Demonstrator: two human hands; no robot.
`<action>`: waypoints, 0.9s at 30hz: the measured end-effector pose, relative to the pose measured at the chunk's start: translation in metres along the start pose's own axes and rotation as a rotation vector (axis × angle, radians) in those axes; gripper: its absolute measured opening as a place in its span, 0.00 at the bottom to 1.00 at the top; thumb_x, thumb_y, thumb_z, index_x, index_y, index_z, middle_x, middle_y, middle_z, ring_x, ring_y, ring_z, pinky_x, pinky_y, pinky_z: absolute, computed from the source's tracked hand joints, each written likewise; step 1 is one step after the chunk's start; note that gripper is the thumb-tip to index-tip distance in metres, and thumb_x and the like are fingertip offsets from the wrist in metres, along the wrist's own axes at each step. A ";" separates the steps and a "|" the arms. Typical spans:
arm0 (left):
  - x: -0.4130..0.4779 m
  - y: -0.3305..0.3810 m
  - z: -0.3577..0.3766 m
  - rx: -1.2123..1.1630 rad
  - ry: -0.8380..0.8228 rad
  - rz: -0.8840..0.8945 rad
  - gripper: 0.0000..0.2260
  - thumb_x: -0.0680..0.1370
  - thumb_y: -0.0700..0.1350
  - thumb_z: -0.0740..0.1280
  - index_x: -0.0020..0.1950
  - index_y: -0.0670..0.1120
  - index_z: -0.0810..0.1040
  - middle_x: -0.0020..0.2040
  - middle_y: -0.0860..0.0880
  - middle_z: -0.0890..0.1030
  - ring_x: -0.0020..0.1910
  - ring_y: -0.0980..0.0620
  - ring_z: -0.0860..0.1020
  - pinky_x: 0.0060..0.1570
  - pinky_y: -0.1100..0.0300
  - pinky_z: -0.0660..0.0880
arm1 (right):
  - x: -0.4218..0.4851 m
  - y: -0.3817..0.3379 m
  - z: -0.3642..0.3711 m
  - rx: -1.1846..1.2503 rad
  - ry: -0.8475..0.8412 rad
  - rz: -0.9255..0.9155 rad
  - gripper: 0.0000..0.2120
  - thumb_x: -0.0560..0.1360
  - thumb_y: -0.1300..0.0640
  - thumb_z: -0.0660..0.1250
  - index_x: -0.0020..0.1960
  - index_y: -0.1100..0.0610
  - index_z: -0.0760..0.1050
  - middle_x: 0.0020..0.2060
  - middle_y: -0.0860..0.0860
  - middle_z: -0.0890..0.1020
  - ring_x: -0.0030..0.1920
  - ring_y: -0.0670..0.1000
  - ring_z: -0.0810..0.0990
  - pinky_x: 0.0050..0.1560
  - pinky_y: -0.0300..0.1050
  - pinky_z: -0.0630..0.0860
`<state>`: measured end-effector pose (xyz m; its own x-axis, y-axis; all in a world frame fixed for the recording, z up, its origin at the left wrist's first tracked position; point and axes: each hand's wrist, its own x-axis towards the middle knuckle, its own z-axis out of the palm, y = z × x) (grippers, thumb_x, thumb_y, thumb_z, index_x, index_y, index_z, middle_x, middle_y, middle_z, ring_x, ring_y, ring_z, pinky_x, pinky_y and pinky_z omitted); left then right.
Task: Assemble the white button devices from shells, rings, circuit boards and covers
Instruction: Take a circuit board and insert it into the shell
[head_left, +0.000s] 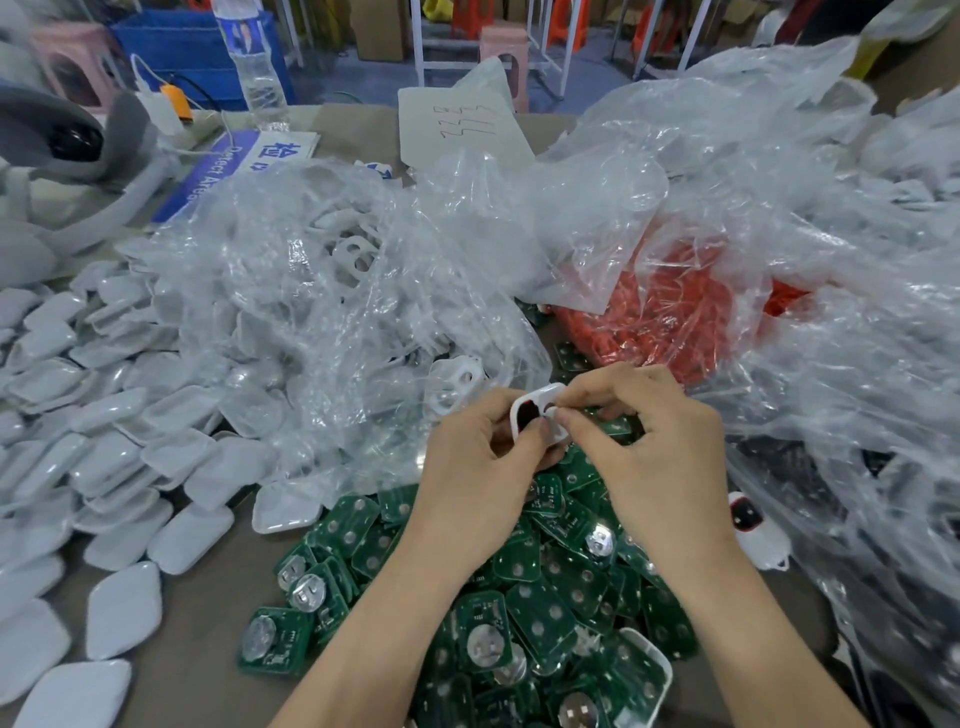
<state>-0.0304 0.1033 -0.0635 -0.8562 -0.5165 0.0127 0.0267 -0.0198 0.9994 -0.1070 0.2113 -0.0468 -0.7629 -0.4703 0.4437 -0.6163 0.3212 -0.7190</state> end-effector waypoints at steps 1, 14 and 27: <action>0.000 0.000 0.000 0.010 -0.006 0.002 0.08 0.78 0.39 0.68 0.47 0.52 0.83 0.41 0.50 0.85 0.42 0.55 0.84 0.46 0.63 0.80 | 0.000 -0.001 -0.001 0.005 -0.011 0.015 0.10 0.68 0.62 0.76 0.42 0.48 0.81 0.40 0.40 0.78 0.44 0.41 0.78 0.47 0.26 0.71; -0.001 0.004 -0.004 -0.087 -0.109 -0.031 0.09 0.78 0.34 0.67 0.49 0.48 0.82 0.44 0.46 0.85 0.45 0.52 0.85 0.44 0.65 0.80 | 0.006 0.007 -0.008 0.346 -0.176 0.227 0.18 0.68 0.63 0.75 0.46 0.42 0.76 0.42 0.46 0.81 0.43 0.46 0.80 0.45 0.41 0.77; -0.003 0.006 -0.008 0.000 -0.222 0.010 0.08 0.77 0.38 0.70 0.51 0.48 0.74 0.42 0.49 0.86 0.41 0.51 0.85 0.41 0.64 0.80 | 0.008 0.014 -0.021 0.613 -0.345 0.357 0.14 0.70 0.68 0.72 0.51 0.54 0.77 0.36 0.53 0.84 0.34 0.49 0.82 0.37 0.35 0.76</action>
<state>-0.0237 0.0983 -0.0577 -0.9484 -0.3156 0.0291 0.0358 -0.0154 0.9992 -0.1260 0.2295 -0.0419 -0.7285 -0.6849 0.0115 -0.0513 0.0378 -0.9980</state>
